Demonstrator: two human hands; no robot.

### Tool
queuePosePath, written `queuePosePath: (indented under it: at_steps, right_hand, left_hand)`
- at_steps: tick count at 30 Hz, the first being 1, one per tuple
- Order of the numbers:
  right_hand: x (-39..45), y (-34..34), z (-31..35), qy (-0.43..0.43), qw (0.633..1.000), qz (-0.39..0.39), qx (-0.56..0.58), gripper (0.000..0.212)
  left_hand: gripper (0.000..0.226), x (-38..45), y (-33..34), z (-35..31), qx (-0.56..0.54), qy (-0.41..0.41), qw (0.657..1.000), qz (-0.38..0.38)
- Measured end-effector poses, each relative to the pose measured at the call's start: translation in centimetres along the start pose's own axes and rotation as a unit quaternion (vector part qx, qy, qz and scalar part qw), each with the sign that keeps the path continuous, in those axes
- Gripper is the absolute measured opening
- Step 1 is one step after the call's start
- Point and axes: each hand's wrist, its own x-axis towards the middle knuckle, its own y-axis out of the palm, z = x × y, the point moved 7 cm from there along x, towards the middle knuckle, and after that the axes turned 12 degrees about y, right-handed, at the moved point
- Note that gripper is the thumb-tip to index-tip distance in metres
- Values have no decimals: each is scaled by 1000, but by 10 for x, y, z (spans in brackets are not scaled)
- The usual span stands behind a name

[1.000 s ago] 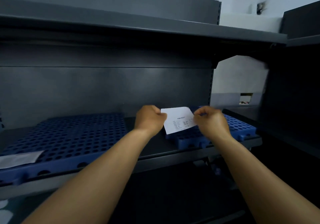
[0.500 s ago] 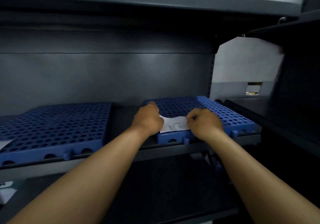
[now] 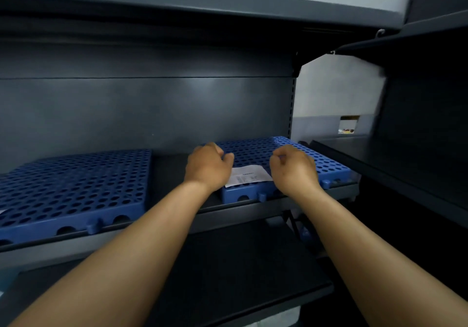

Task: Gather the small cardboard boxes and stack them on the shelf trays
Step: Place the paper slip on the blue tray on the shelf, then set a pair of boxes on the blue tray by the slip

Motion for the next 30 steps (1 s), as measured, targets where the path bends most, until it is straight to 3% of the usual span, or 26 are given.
queuePosePath:
  at_steps: [5, 10, 17, 30]
  right_hand:
    - [-28, -37, -8, 14, 997, -77, 11, 40]
    - [-77, -78, -45, 79, 990, -113, -40, 45]
    - [-178, -141, -105, 179, 970, -135, -95, 53]
    - [-324, -287, -181, 331, 892, -255, -169, 58]
  left_hand:
    - [29, -14, -1, -39, -75, 59, 995, 1]
    - [41, -57, 19, -97, -106, 176, 974, 93]
    - [61, -141, 55, -158, -95, 294, 921, 239]
    - [65, -267, 89, -315, -177, 435, 809, 355]
